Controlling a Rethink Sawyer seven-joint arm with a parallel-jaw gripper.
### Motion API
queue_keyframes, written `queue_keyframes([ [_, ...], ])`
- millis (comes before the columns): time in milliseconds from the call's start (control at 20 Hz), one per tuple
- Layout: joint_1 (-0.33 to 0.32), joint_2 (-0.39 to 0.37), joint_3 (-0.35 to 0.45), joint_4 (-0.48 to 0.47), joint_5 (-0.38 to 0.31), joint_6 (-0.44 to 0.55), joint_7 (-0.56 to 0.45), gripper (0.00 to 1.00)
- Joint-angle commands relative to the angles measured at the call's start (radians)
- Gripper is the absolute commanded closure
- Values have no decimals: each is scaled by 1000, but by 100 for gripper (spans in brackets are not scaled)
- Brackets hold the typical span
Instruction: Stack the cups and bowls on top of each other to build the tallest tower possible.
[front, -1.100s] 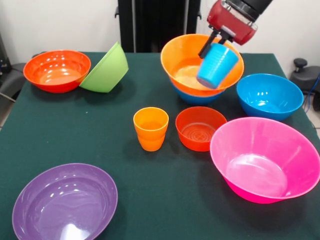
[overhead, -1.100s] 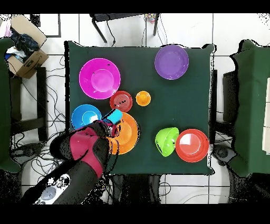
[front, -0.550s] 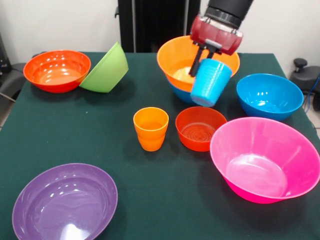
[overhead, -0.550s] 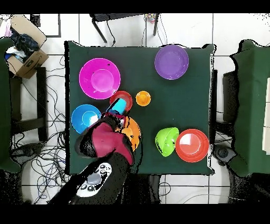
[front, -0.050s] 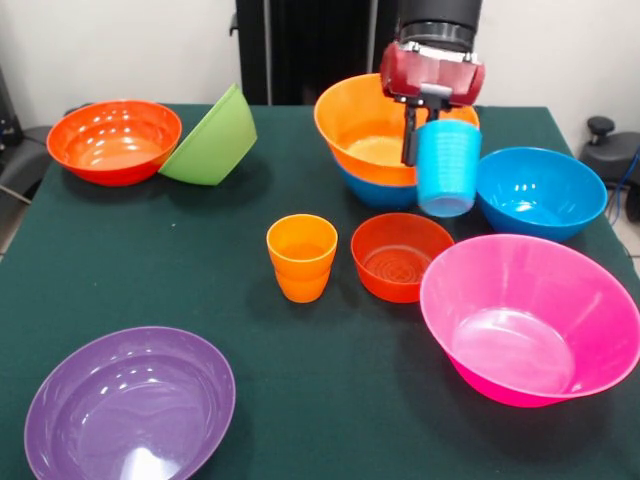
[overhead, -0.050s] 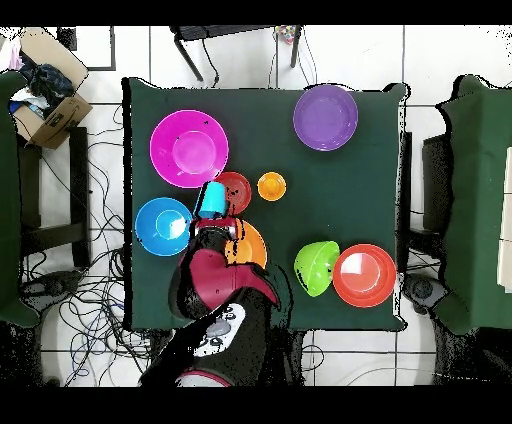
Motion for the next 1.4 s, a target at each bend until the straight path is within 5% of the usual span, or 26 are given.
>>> queue_keyframes([
  [50,-63,-174,237,94,-100,225,119,100],
  [250,-179,-307,355,138,-179,291,90,100],
  [450,-282,-297,434,152,-223,374,15,100],
  [750,-413,-379,580,204,-238,466,-24,100],
  [1400,-425,-244,564,179,-222,690,-80,100],
])
